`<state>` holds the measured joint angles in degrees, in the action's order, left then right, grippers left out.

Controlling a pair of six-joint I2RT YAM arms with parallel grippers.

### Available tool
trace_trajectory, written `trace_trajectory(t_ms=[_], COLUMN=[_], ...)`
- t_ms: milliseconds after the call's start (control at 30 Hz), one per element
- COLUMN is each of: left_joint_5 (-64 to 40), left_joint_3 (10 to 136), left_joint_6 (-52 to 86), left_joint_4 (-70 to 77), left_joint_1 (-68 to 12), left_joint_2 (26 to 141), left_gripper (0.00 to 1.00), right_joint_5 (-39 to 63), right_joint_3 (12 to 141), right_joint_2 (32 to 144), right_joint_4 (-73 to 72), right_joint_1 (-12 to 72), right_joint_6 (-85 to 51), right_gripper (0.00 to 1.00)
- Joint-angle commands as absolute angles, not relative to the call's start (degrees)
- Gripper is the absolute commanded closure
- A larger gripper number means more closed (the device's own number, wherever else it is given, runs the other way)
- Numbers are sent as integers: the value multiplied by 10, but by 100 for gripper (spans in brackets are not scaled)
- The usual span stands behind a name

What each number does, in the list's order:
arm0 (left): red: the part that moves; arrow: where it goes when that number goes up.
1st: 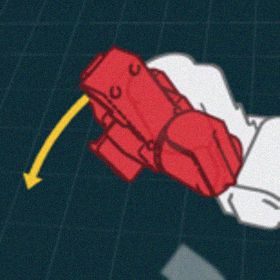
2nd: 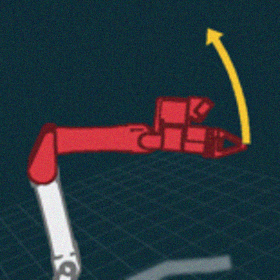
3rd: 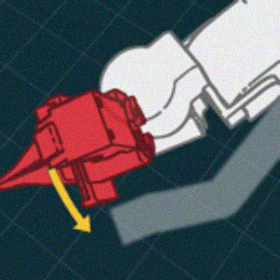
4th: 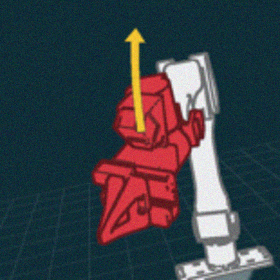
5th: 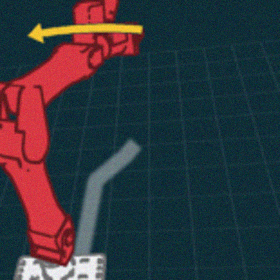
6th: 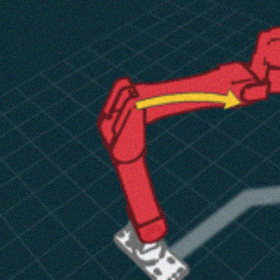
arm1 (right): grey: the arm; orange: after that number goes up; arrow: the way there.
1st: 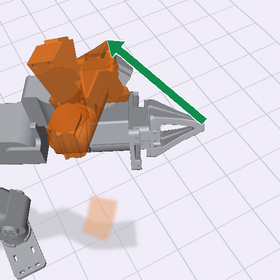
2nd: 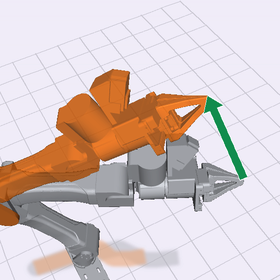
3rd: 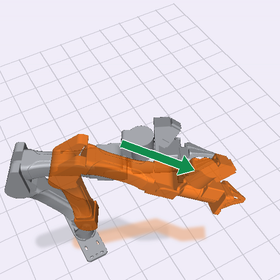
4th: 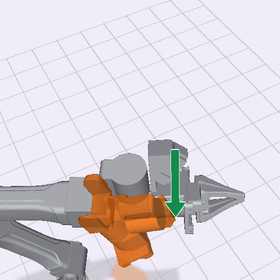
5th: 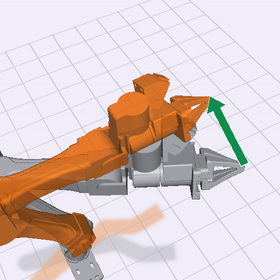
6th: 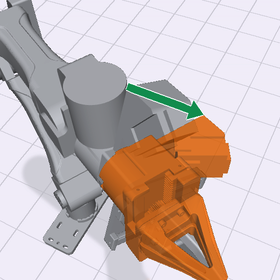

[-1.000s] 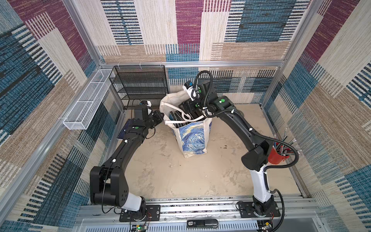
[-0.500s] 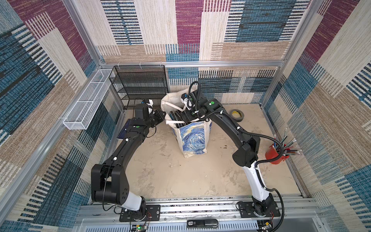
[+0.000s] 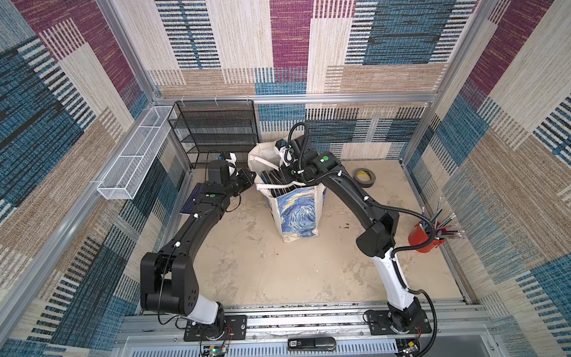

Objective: Remove the ping pong set from the canvas bag
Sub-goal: Adjust the canvas bag at the center of the board.

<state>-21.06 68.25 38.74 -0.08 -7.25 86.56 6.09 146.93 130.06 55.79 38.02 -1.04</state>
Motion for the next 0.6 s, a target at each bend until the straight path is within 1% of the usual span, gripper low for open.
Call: trace_trajectory(t_ms=[0,133,233,433,567], left_joint_5=[-186,-184,-182,-164,-160], left_joint_3=[674,665,665,672,675], left_joint_6=[368,369,363,343,339], left_joint_4=[14,23,20,0,-3], left_joint_1=[-73,-72,-72,-67,-62], left_joint_2=[868,877,881,875,879], left_gripper=[100,100,100,100,100], right_joint_5=[54,60,63,124,177], right_joint_3=[1491,1473,1427,1284,1245], right_joint_2=[1259,1217,1183,1094,1080], right_joint_4=[543,537,515,420,396], right_joint_1=[380,369,344,227,158], right_joint_6=[-16,-24,-35,-62,-69], right_gripper=[100,100,100,100,100])
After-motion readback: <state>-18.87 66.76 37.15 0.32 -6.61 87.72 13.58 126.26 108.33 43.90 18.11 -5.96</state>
